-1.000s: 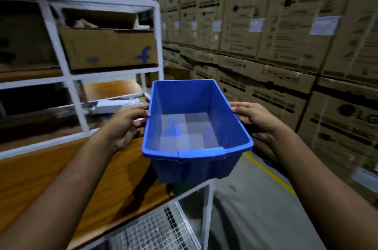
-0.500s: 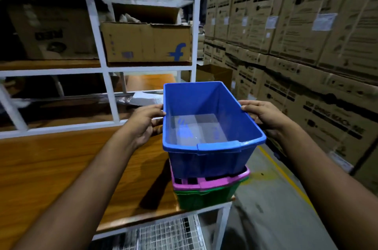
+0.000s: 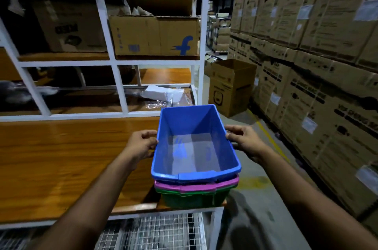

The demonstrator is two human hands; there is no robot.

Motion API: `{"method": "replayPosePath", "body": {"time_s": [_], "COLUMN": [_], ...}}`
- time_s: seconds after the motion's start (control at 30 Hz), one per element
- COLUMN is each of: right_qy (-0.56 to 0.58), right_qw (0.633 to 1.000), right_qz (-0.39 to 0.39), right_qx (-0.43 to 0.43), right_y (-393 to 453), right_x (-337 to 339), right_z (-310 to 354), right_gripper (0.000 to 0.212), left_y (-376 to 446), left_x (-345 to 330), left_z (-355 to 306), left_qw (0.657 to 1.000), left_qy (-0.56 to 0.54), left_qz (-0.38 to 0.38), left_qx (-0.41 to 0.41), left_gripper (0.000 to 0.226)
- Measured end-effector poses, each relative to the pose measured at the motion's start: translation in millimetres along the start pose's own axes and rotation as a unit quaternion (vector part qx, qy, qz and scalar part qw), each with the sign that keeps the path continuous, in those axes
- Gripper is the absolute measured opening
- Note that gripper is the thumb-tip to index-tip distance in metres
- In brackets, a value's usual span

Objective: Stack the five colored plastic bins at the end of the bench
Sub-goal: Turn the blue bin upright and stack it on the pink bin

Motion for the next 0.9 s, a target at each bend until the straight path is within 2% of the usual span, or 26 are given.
{"method": "replayPosePath", "body": {"time_s": [0.1,0.27,0.43,0.5,0.57,0.67,0.77,0.9], "right_qy": [-0.057,-0.082,-0.086,-0.142,-0.289,-0.476,-0.519,-0.567], "right_qw": [0.998,0.997,0.996,0.989,0.955,0.868,0.831,0.766], "right_qz": [-0.002,0.007,-0.011,-0.02,-0.072,-0.107,-0.085,-0.035], "right_qx": [0.013,0.007,-0.016,-0.019,0.02,0.091,0.184,0.3], "right_y": [1,5,10,12,12,2,-9,-24], "right_x": [-3,-5,-4,-6,-4,-30,-85,-191], "right_z": [-8,-22,-33,-32,-16,19,56,103], "right_gripper": [0.035,0.034,0.031,0.037,0.046,0.053,0.047,0.045], "left_y": [1,3,-8,-17,-30,-50,-68,-84], "left_x": [3,2,5,10,18,45,90,171], "left_z": [9,15,19,24,25,24,19,6], "left_qw": [0.998,0.988,0.981,0.98,0.975,0.954,0.929,0.878], "left_qy": [0.046,0.118,0.148,0.152,0.169,0.236,0.307,0.418], "left_qz": [-0.041,-0.082,-0.085,-0.079,-0.075,-0.072,-0.083,-0.134], "left_qx": [-0.028,-0.056,-0.092,-0.098,-0.126,-0.171,-0.188,-0.192], "left_gripper": [0.027,0.024,0.022,0.022,0.023,0.029,0.039,0.049]}}
Point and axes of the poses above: each hand's wrist, its own y-axis towards the middle knuckle, its own x-axis out of the back of the hand, z = x × y, the point moved 7 cm from there along y, towards the middle knuckle, and after that the axes turned 13 degrees about -y, right-handed, at the moved point
